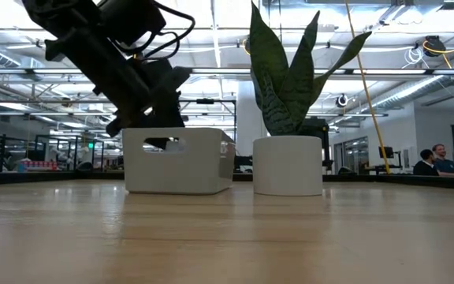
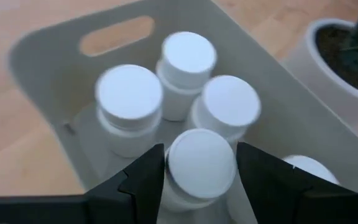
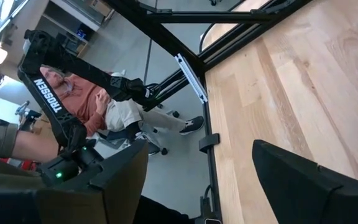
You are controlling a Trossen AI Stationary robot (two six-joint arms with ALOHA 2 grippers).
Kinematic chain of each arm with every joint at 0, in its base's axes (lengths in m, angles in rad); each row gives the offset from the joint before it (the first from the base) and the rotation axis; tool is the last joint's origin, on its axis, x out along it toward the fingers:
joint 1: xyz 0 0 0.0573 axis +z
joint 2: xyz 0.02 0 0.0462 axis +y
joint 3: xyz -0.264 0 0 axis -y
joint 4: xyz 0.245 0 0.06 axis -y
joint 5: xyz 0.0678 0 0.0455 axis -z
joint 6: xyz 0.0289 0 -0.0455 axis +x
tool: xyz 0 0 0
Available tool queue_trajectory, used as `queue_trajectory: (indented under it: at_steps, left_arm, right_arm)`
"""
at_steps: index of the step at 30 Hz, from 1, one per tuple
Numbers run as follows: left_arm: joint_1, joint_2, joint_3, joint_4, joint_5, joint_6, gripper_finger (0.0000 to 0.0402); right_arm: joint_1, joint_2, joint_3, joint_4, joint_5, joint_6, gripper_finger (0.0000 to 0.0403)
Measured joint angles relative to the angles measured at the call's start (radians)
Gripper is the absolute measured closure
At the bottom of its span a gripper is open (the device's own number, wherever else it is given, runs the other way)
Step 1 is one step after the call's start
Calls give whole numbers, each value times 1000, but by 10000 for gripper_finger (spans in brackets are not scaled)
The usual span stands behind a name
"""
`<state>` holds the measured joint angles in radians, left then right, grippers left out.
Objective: Pick and place pill bottles into a basket
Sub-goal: Put the white pill bottle into the gray bin, then return to Home Position
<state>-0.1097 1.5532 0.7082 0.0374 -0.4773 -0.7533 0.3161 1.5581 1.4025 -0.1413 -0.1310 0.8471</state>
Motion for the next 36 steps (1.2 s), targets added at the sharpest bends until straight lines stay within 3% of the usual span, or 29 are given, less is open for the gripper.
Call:
queue_trajectory:
  at_steps: [9, 14, 19, 25, 30, 33, 36]
  left_arm:
    - [-3, -8, 0, 24, 49, -28, 164]
    - [-1, -48, 0, -33, 72, -59, 168]
    - [-6, -171, 4, -97, 81, -74, 211]
    - [-40, -401, 8, -104, 74, 7, 297]
    - [-98, -601, 8, -78, 153, 62, 389]
    - [-137, -706, 7, -48, 162, 80, 387]
    - [-164, -798, 6, -53, 162, 121, 379]
  right_arm:
    - [0, 0, 0, 2, 4, -20, 124]
    - [0, 0, 0, 6, 6, -22, 124]
    - [0, 0, 0, 58, 40, -42, 124]
    - [0, -3, 1, 139, 76, -150, 124]
    - [0, 3, -1, 92, 100, 30, 139]
    - [-1, 12, -1, 118, 134, 35, 160]
    - [4, 9, 0, 155, 198, -87, 224]
